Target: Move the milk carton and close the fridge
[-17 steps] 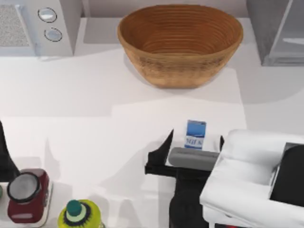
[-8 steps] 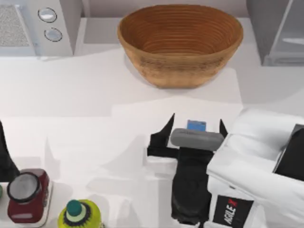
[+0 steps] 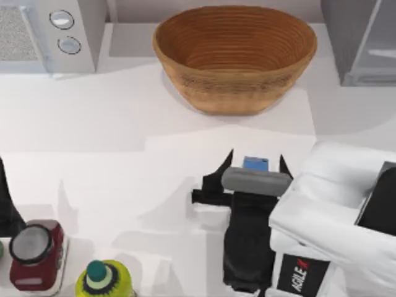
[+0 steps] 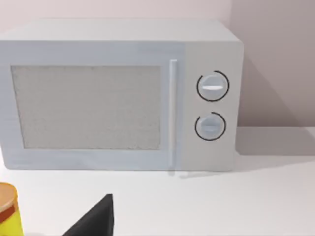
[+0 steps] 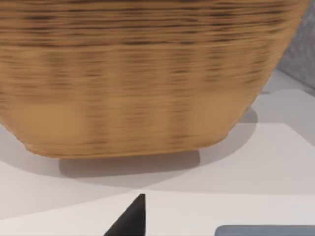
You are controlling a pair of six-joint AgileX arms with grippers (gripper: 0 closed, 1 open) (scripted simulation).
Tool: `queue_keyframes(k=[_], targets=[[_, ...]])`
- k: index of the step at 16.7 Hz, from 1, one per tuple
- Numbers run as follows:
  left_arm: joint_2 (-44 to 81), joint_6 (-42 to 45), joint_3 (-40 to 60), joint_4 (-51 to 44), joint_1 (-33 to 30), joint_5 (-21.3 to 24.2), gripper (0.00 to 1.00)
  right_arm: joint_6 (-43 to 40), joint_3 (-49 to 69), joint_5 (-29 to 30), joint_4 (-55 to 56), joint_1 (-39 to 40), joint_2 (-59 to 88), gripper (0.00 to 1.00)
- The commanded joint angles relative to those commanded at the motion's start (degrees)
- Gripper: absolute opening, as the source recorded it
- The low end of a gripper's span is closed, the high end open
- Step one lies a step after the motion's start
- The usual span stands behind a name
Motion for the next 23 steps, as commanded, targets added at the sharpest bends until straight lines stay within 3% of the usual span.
queue_keyframes(k=[8, 23], targets=[[0.0, 0.0, 0.0, 0.0, 0.0, 0.0, 1.00, 0.0, 0.0, 0.0, 0.0, 0.0, 0.0, 0.02], [0.0, 0.0, 0.0, 0.0, 0.0, 0.0, 1.00, 0.1, -1.5, -0.1, -5.0, 0.1, -6.5, 0.00]])
